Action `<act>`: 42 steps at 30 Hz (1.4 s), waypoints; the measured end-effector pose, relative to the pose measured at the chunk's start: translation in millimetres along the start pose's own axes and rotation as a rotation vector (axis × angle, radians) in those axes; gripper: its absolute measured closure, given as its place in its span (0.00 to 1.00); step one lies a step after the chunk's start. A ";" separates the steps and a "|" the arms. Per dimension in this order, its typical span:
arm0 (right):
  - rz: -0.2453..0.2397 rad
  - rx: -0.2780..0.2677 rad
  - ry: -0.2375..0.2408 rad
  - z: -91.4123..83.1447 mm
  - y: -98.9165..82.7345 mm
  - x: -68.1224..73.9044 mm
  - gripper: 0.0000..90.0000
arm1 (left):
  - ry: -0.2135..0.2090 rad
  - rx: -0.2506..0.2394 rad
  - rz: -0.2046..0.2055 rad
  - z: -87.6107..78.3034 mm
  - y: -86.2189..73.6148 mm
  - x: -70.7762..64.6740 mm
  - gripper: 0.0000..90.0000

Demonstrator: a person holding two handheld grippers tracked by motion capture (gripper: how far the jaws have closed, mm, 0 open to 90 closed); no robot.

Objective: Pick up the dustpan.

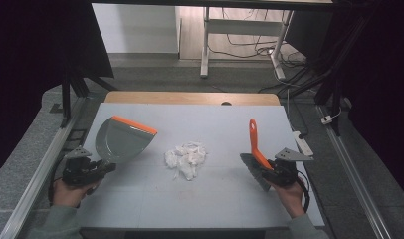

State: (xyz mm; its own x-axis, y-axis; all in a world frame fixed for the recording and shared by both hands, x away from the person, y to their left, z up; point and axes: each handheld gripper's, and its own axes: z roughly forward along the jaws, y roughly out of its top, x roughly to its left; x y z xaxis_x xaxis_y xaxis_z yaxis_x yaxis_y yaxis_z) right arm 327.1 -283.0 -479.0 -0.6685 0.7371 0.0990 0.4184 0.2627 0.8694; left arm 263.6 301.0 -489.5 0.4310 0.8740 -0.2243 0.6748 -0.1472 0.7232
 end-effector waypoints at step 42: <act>-0.003 -0.016 0.004 -2.3 1.7 0.1 0.78 | -0.182 0.051 0.240 -5.4 -2.5 -16.7 0.68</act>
State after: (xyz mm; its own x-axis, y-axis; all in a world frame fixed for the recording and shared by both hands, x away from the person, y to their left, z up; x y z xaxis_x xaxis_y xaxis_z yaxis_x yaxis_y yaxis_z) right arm 326.3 -283.9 -476.4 -0.6723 0.7336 0.0988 0.4068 0.2547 0.8773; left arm 251.5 289.3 -484.1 0.6789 0.7147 -0.1683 0.5683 -0.3664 0.7367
